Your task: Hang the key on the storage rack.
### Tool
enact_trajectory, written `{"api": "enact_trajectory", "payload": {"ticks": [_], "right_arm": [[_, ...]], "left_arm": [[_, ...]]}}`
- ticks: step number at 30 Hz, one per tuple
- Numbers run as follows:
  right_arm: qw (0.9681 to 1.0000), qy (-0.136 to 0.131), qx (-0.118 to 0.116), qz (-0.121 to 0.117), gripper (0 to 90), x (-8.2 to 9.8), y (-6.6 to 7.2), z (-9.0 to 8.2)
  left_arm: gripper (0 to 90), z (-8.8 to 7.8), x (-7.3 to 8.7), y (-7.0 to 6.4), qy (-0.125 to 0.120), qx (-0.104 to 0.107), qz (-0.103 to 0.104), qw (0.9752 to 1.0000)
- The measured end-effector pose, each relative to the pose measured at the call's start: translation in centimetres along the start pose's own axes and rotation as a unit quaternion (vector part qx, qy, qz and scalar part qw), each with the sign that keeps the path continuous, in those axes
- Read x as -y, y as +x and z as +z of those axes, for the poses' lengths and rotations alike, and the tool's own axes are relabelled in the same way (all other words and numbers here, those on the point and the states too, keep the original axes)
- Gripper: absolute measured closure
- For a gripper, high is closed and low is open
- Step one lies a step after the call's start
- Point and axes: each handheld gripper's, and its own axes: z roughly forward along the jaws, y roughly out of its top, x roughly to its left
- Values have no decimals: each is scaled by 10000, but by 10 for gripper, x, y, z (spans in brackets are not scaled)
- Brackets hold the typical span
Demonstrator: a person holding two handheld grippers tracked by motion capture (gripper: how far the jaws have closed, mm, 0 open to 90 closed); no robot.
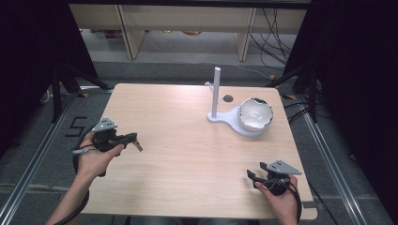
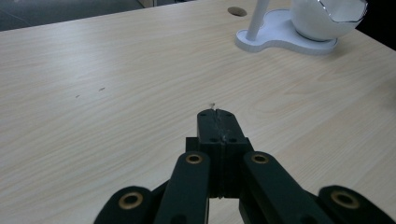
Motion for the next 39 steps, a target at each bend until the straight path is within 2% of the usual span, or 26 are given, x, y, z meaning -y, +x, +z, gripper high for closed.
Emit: {"api": "enact_trajectory", "payload": {"ticks": [3, 5, 6, 7, 10, 11, 12, 14, 16, 27, 28, 29, 31, 32, 33, 34, 37, 39], "right_arm": [[10000, 19, 11, -48, 362, 0, -1, 0], [10000, -7, 16, -36, 363, 0, 0, 0], [10000, 0, 4, 2, 363, 0, 0, 0], [10000, -4, 2, -2, 363, 0, 0, 0], [10000, -8, 10, -8, 365, 0, 0, 0], [10000, -12, 10, -12, 365, 0, 0, 0], [10000, -17, 5, -5, 365, 0, 0, 0], [10000, 9, -12, 0, 365, 0, 0, -1], [10000, -42, 37, -77, 365, 0, -1, -1], [10000, -37, -2, 1, 365, 0, -1, -1], [10000, -40, -12, 23, 365, 0, 0, -1], [9999, -23, -7, 154, 365, 0, 2, -2], [10000, -59, 26, 22, 366, 0, 0, -1], [10000, -59, 26, 22, 366, 0, 0, -1], [9999, -6, -4, 157, 366, 0, 2, -2], [10000, -41, -19, 46, 366, 0, 0, -1], [10000, -86, 18, -40, 366, 0, -1, -1], [10000, -72, 6, -9, 366, 0, -1, -1]], "left_arm": [[900, 2, 0, -1, -252, -41, -82, 9996], [900, 3, 0, -2, -394, -71, -90, 9992], [900, 4, -1, -2, -434, -67, -31, 9990], [900, 5, -1, -3, -481, -74, -76, 9988], [900, 6, -3, -4, -586, -68, -20, 9983], [900, 7, -4, -6, -711, -55, 41, 9974], [900, 8, -5, -7, -704, -44, 8, 9975], [900, 9, -8, -9, -838, -49, 112, 9964], [900, 11, -10, -12, -934, -43, 128, 9955], [900, 28, -28, -23, -1155, 30, 75, 9933], [900, 29, -29, -24, -1173, 39, 75, 9931], [900, 31, -31, -25, -1187, 44, 88, 9929], [900, 34, -34, -28, -1212, 56, 76, 9926], [900, 34, -34, -28, -1212, 56, 76, 9926], [900, 36, -36, -30, -1264, 78, 65, 9919], [900, 37, -37, -32, -1270, 80, 54, 9918], [900, 40, -40, -34, -1306, 79, 54, 9914], [900, 42, -42, -35, -1349, 90, 43, 9908]]}}
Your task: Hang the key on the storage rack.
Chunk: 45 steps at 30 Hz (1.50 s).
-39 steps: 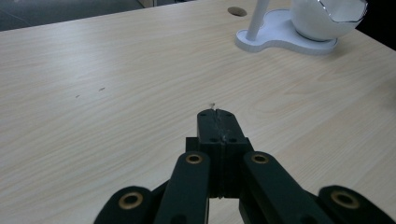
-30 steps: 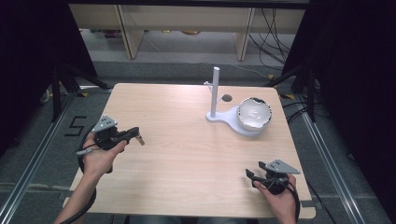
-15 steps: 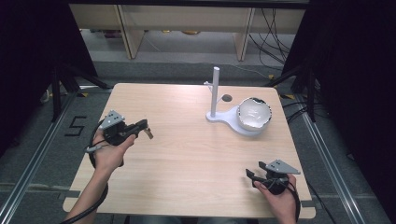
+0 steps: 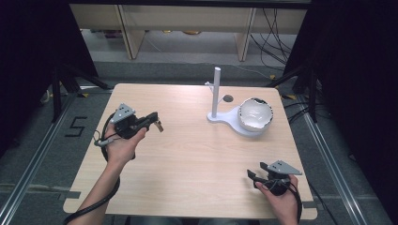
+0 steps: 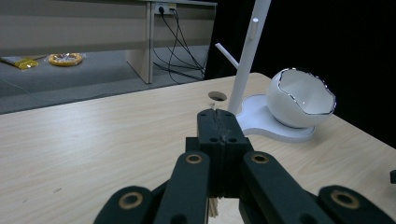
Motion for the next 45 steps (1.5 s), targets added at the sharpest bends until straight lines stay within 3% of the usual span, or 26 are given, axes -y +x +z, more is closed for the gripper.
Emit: {"api": "enact_trajectory", "payload": {"ticks": [10, 11, 19, 21, 30, 37, 38, 45], "right_arm": [[10000, -4, -3, -4, 365, 0, 0, 0], [9996, 85, 1, 259, 365, 0, 4, -2], [9997, 46, -39, 216, 365, 0, 3, -1], [10000, -5, -28, 36, 365, 0, 0, 0], [10000, -51, -54, 19, 365, 0, 0, 1], [10000, 0, -40, 35, 365, 0, 0, -1], [9998, 52, -23, 193, 365, 0, 3, -2], [9997, 44, -49, 217, 365, 0, 3, -2]], "left_arm": [[900, 12, -8, -4, -105, 0, -8, 9999], [900, 14, -10, -5, -138, -3, 22, 9999], [900, 24, -16, -10, -209, -1, 50, 9998], [900, 27, -19, -10, -254, -19, 92, 9996], [900, 33, -27, -14, -416, -50, 233, 9989], [900, 40, -33, -16, -508, -77, 311, 9982], [900, 42, -35, -18, -542, -87, 333, 9979], [900, 49, -40, -22, -574, -99, 373, 9976]]}}
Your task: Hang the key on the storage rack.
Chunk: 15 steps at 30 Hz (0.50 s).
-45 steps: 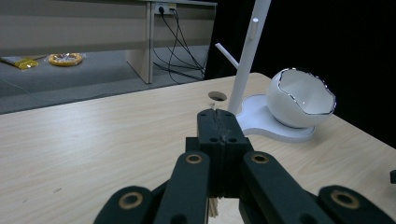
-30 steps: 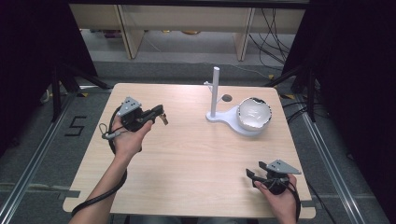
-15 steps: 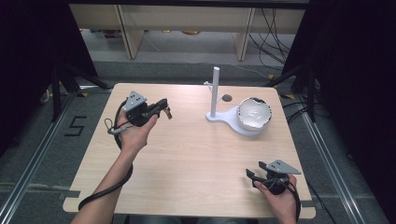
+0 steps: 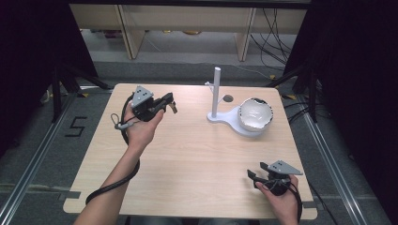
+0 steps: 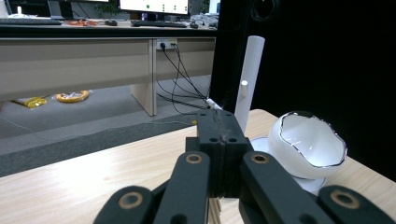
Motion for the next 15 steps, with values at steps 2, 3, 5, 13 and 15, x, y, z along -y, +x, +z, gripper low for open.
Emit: {"api": "enact_trajectory", "payload": {"ticks": [2, 3, 5, 13, 15], "right_arm": [[10000, 0, -2, 0, 365, 0, 0, 0], [10000, -1, -9, 2, 365, 0, 0, 0], [10000, 2, -9, -3, 365, 0, 0, 0], [9998, -70, -1, -186, 365, 0, -3, 1], [10000, 4, -7, 3, 365, 0, 0, 0]], "left_arm": [[900, 3, -3, -2, -14, 13, -7, 10000], [900, 4, -3, -2, -30, 8, -11, 10000], [900, 6, -5, -2, -56, 4, 0, 10000], [900, 15, -8, -5, -95, 7, -32, 9999], [900, 17, -8, -5, -89, 0, -39, 10000]]}}
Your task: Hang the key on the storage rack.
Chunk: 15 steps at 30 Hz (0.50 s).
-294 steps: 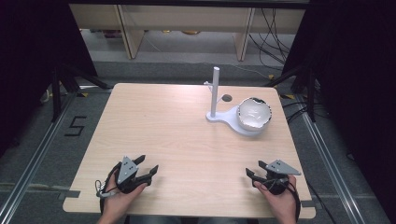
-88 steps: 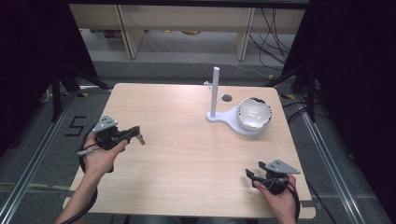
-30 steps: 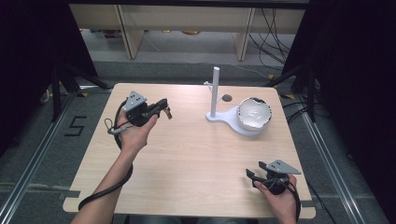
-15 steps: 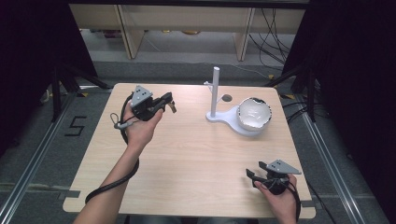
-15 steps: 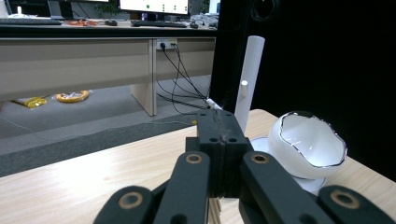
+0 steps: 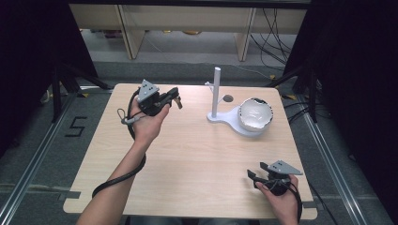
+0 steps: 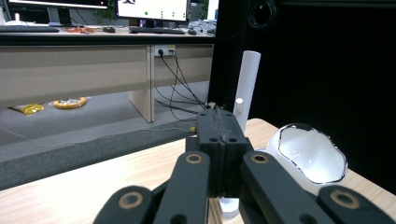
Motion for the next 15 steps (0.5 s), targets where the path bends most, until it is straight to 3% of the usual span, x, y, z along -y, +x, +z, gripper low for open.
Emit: {"api": "enact_trajectory", "payload": {"ticks": [15], "right_arm": [[10000, 5, -4, -19, 364, 0, 0, 0]], "left_arm": [[900, 12, -2, -3, -9, -44, 94, 9999]]}}
